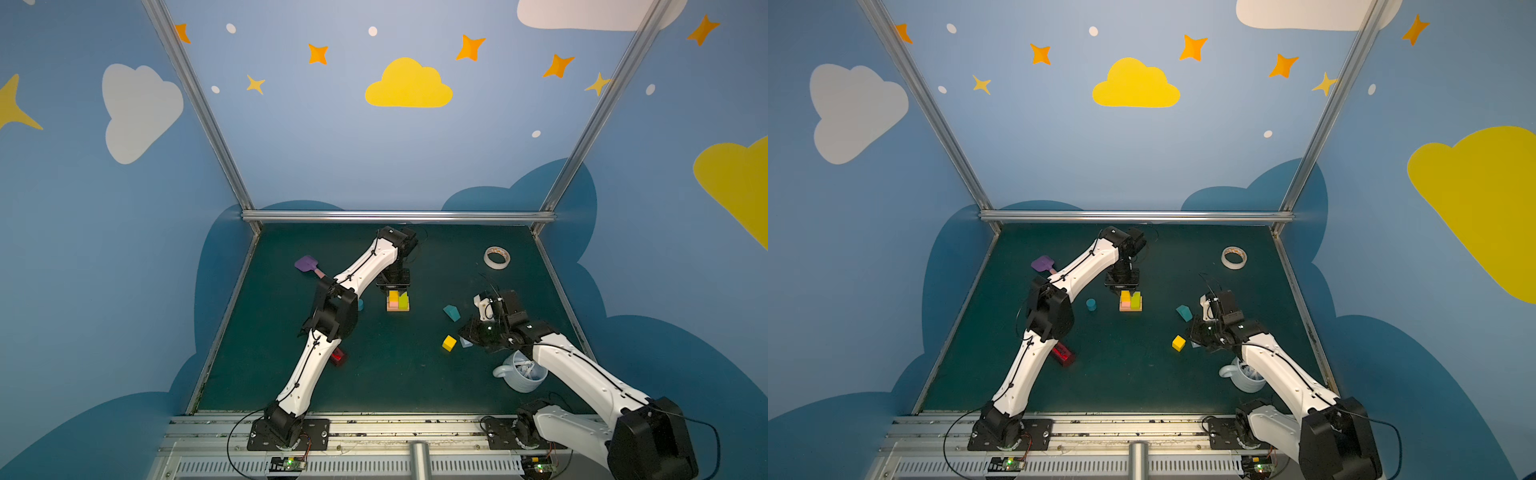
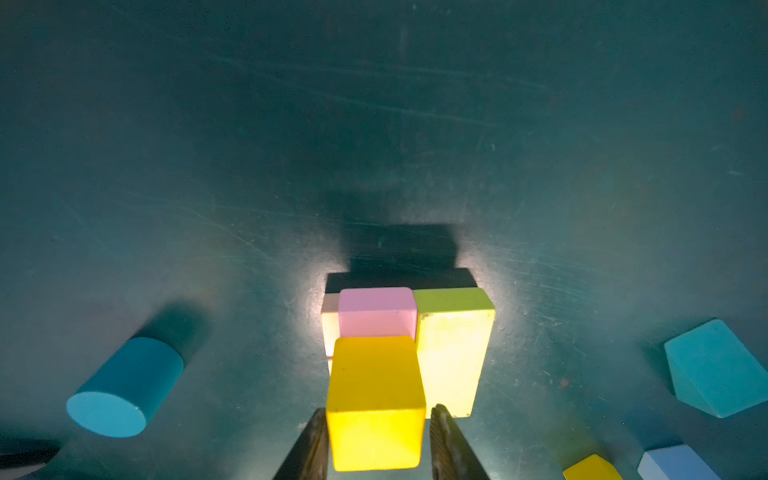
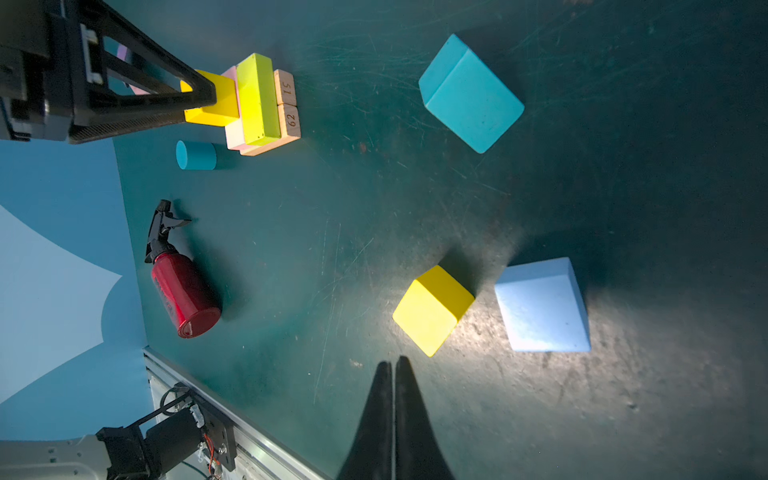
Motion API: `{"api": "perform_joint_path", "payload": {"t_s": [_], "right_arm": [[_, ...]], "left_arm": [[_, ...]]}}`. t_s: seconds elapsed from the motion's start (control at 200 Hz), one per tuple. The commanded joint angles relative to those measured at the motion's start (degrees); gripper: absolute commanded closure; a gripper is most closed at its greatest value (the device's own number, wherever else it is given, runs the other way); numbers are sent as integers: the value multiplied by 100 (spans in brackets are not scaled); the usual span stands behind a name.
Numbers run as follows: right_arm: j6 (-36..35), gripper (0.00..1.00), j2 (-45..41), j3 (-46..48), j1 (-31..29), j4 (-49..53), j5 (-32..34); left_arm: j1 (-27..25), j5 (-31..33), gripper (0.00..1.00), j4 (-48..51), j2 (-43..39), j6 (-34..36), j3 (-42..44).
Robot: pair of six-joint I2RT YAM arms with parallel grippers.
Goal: Build the wood block tower
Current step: 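Lower the yellow cube onto the pink block with the left gripper, then open the left gripper and raise it off the yellow cube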
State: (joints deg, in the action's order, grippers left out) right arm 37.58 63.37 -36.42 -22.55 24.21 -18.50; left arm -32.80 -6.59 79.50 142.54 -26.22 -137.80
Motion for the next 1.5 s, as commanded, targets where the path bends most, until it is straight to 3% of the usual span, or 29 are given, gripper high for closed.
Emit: {"api": "perform_joint_path", "payload": {"t_s": [0.0, 0.991, 1.492], "right_arm": [[46, 94, -2, 76, 31, -32, -14], [56, 94, 38, 65, 40, -56, -66], [59, 94, 35, 39, 40, -48, -83]], "left_arm": [[-16, -34, 60, 126, 138, -8, -107], [-10, 202, 63, 320, 314, 99, -352], [7, 84, 48, 249, 107, 21, -408]]}}
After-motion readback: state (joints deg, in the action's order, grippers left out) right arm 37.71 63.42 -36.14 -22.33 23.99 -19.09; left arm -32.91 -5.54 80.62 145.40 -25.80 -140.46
